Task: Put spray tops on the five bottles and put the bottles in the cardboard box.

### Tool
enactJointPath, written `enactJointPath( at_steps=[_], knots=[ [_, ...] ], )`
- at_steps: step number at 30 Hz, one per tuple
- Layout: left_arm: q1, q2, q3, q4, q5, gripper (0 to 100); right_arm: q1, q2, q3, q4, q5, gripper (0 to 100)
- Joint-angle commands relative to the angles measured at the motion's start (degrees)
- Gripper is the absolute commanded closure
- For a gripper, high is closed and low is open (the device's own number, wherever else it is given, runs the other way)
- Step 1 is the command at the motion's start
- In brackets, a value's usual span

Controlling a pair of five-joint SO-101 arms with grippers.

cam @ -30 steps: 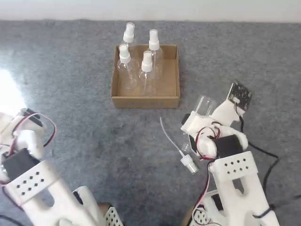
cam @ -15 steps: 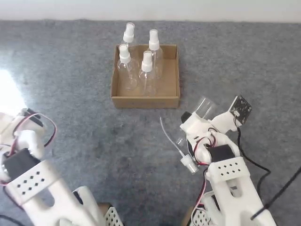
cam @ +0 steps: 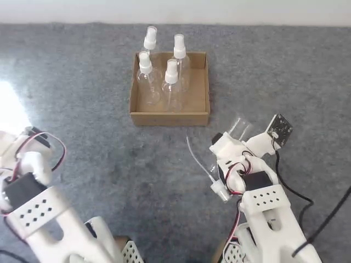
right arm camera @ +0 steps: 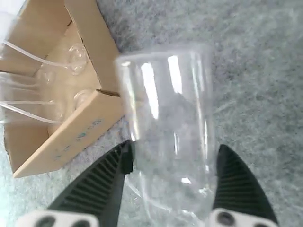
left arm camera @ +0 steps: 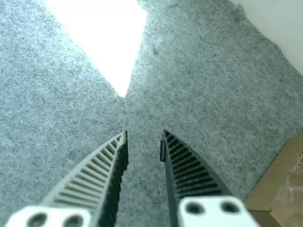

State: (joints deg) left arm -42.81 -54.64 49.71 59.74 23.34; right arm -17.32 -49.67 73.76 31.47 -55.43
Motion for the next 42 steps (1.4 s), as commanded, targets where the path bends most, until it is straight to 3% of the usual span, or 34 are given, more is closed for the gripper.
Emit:
enactJointPath(
  at_steps=[1, 10, 15, 18, 22, 25, 31, 37, 42],
  knots=[
    [0.1, -1.5, -0.4, -1.7, 0.5, 89, 0.6, -1.9, -1.0, -0.1, -0.1, 81.3],
    [0.2, -1.5, -0.4, -1.7, 0.5, 89, 0.8, -2.6, -1.0, 0.2, 0.4, 84.8],
    [0.2, -1.5, -0.4, -1.7, 0.5, 89, 5.1, -2.7, -2.3, 0.7, 6.1, 85.1],
    [0.2, -1.5, -0.4, -1.7, 0.5, 89, 9.4, -2.7, -7.1, 7.0, 12.0, 87.6],
    [0.2, -1.5, 0.3, -2.9, 0.5, 89, 11.9, -2.4, -16.0, 17.5, 15.3, 99.1],
    [0.2, -1.5, 1.2, -4.4, 0.5, 89, 11.9, -2.1, -20.0, 19.6, 18.3, 98.3],
    [0.2, -1.5, 1.4, -4.3, 0.5, 89, 8.8, -2.0, -22.6, 17.3, 26.6, 98.3],
    [0.2, -1.5, 1.4, -4.4, 0.5, 89, 6.8, -1.9, -22.6, 10.6, 41.4, 97.8],
    [0.2, -1.5, 1.4, -4.4, 0.5, 89, 5.1, -1.9, -22.6, 5.1, 44.3, 97.8]
  ],
)
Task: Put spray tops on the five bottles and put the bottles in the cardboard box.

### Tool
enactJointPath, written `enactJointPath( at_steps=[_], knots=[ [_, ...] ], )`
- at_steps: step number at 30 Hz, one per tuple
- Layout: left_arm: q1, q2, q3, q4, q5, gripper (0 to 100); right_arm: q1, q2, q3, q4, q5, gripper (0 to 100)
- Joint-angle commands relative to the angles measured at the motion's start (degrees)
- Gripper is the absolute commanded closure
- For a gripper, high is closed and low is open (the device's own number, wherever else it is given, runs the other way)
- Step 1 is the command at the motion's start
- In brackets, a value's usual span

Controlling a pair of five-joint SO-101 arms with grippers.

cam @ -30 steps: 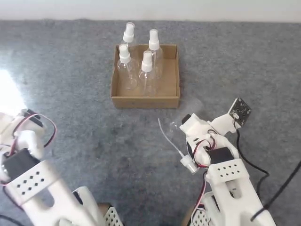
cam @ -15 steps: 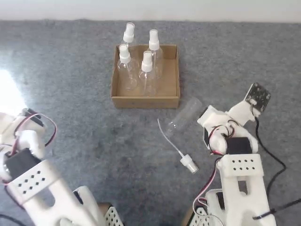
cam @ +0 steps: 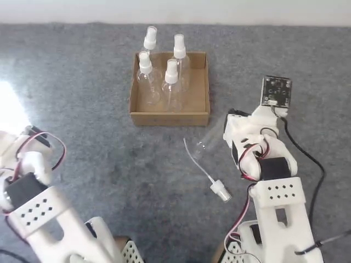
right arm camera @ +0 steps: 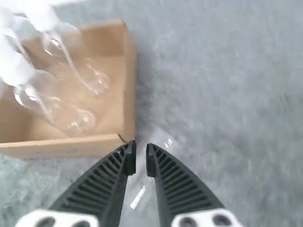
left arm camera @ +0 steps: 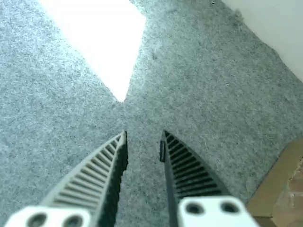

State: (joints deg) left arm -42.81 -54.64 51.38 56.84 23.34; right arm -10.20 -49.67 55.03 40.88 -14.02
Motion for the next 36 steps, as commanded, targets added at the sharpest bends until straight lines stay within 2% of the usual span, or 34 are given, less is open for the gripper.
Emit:
enactJointPath(
  at_steps=[1, 15, 22, 26, 36],
  knots=[
    [0.2, -1.5, -0.3, -1.5, 0.5, 89, -2.6, -1.5, -3.9, -5.0, 3.6, 98.0],
    [0.2, -1.5, -0.3, -1.5, 0.4, 89, -2.6, 25.4, -5.9, -23.2, 4.7, 98.1],
    [0.2, -1.5, -0.3, -1.5, 0.4, 89, -1.5, 36.4, -10.0, -22.8, 4.7, 98.1],
    [0.2, -1.5, -0.3, -1.5, 0.4, 89, -1.0, 38.2, -9.5, -22.7, 9.8, 98.1],
    [0.2, -1.5, -0.3, -1.6, 0.4, 89, 0.3, 37.1, -9.3, -8.0, 11.8, 98.0]
  ],
)
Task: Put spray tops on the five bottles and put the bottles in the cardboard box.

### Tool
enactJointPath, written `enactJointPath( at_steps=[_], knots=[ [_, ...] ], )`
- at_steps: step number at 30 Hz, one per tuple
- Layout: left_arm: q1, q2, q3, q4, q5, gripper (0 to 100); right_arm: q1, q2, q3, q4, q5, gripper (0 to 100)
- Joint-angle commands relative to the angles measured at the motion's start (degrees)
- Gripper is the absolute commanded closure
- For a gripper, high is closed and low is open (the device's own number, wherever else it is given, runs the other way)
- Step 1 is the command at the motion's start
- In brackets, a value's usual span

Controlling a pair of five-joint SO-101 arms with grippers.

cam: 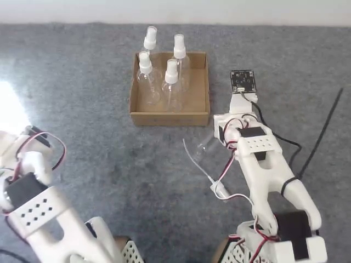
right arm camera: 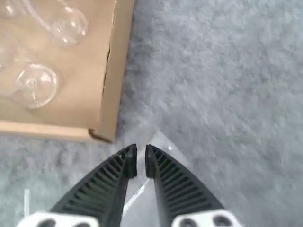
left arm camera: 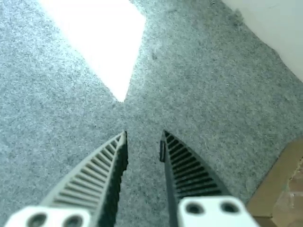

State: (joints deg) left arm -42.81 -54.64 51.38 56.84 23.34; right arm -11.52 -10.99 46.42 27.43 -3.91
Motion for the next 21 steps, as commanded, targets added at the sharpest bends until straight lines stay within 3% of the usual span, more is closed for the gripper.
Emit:
enactJointPath(
  at_steps=[1, 11, 16, 21],
  knots=[
    [0.2, -1.5, -0.3, -1.6, 0.4, 89, 2.1, -2.6, -1.0, 7.2, 2.9, 98.0],
    [0.2, -1.5, -0.3, -1.6, 0.4, 89, 3.1, -22.4, -1.0, 24.1, 6.1, 98.1],
    [0.2, -1.5, -0.3, -1.6, 0.4, 89, 2.9, -27.6, -1.0, 23.6, 6.0, 98.0],
    [0.2, -1.5, -0.3, -1.6, 0.4, 89, 2.9, -24.2, -0.9, 16.5, 6.2, 98.0]
  ],
)
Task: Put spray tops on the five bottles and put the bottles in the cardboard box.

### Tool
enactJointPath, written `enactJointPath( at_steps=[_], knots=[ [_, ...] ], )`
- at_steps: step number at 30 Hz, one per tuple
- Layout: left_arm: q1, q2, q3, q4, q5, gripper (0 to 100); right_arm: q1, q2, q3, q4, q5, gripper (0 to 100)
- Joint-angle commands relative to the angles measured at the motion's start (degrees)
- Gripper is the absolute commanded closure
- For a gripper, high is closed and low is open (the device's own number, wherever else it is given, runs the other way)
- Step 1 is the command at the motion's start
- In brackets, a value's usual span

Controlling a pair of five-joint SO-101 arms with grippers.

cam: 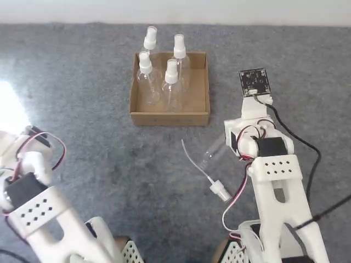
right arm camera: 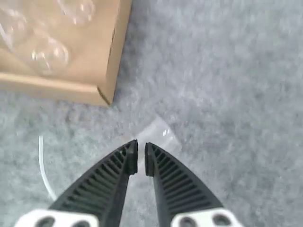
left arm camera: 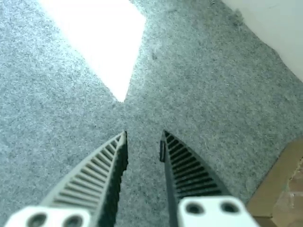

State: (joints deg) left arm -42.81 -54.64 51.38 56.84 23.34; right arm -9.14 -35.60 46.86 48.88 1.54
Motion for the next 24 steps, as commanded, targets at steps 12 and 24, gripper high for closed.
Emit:
enactJointPath(
  at_steps=[12, 24],
  knots=[
    [0.2, -1.5, -0.3, -1.6, 0.4, 89, 0.7, 21.7, -1.4, -26.3, 1.0, 98.1],
    [0.2, -1.5, -0.2, -2.2, 0.4, 89, 2.2, 26.2, -1.8, -20.2, 7.2, 98.2]
  ],
)
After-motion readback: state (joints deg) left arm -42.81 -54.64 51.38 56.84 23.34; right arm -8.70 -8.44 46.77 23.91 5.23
